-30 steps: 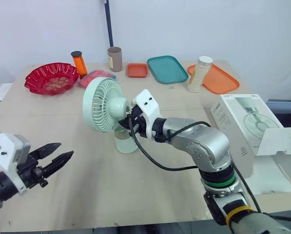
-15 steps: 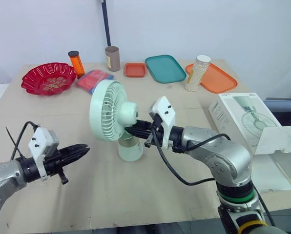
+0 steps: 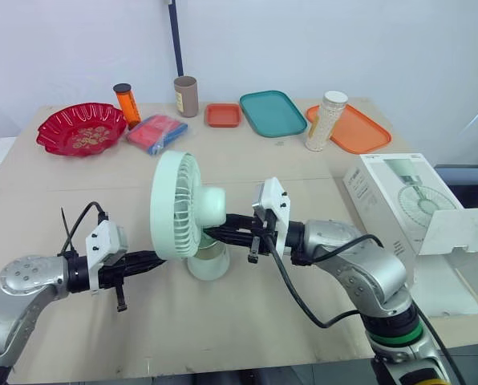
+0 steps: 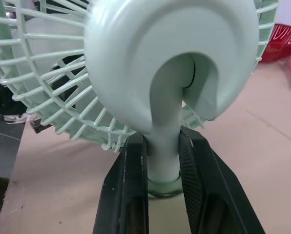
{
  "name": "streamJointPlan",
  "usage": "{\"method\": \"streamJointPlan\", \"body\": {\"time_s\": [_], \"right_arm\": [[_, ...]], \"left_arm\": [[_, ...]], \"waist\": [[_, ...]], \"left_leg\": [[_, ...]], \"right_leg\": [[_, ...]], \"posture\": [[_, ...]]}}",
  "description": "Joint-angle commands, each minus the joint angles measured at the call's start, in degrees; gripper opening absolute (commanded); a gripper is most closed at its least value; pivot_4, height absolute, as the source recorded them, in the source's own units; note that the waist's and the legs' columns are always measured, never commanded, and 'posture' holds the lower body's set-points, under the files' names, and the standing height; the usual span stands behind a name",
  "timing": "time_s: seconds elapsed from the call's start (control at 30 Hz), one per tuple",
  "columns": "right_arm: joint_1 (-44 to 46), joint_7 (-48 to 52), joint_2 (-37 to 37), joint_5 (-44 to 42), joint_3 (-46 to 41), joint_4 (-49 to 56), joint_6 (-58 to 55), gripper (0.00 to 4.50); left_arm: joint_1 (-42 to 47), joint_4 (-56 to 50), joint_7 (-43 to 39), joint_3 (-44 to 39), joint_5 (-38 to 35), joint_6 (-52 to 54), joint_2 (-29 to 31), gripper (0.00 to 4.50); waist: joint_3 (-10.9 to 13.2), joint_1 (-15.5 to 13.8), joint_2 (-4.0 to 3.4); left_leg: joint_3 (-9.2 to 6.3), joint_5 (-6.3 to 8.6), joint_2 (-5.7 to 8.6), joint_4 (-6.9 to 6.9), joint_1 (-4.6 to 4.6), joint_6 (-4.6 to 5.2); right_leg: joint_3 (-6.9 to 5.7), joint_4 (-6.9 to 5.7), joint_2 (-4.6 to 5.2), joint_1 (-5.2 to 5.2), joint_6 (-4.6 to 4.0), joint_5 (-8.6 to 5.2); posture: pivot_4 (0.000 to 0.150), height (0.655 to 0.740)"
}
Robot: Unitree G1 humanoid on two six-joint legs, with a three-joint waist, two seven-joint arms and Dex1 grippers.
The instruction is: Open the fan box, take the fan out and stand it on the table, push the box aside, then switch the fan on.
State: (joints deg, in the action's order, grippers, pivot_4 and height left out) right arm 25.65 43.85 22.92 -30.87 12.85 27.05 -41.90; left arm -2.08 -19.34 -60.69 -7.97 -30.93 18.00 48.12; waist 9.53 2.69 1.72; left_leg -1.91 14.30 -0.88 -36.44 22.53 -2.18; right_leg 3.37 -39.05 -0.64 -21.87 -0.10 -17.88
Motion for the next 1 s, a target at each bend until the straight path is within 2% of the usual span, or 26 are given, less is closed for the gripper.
{"method": "streamJointPlan", "body": {"time_s": [0.03, 0.23, 0.5, 1.0], "right_arm": [[0.0, 2.1, -0.1, -0.4, -0.1, 1.6, 4.2, 0.38], [-1.6, 4.5, 0.4, 1.4, 1.0, 0.0, 8.3, 0.38], [-2.8, 7.3, 1.2, 4.4, 3.3, -2.5, 12.7, 0.38], [-3.0, 7.1, 1.2, 4.7, 3.1, -3.3, 12.4, 0.38]], "left_arm": [[0.4, -0.2, -2.1, 0.0, 0.5, -1.8, 0.3, 0.06], [0.5, -0.2, -4.3, 0.2, 0.7, -1.7, 0.8, 0.06], [4.4, 0.7, -3.6, 5.1, 2.5, -1.1, -1.9, 0.06], [5.7, 5.0, -4.3, 5.7, 5.2, -3.2, -3.2, 0.06]], "waist": [[0.0, 0.0, 0.00], [0.0, 0.0, 0.00], [0.0, 0.0, 0.00], [0.0, 0.0, 0.01]], "left_leg": [[0.00, 0.00, 0.00, 0.00, 0.00, 0.00], [-0.03, 0.00, 0.00, -0.03, 0.00, 0.00], [-0.03, 0.00, 0.00, -0.09, -0.03, 0.00], [-0.08, 0.00, -0.01, -0.14, -0.06, 0.01]], "right_leg": [[0.00, 0.00, 0.00, 0.00, 0.00, 0.00], [-0.03, -0.02, 0.00, 0.02, 0.00, 0.00], [-0.04, -0.07, -0.02, 0.07, 0.00, 0.01], [-0.07, -0.12, -0.03, 0.10, -0.01, 0.02]], "posture": [[0.150, 0.7382], [0.150, 0.7382], [0.150, 0.7382], [0.150, 0.7382]]}}
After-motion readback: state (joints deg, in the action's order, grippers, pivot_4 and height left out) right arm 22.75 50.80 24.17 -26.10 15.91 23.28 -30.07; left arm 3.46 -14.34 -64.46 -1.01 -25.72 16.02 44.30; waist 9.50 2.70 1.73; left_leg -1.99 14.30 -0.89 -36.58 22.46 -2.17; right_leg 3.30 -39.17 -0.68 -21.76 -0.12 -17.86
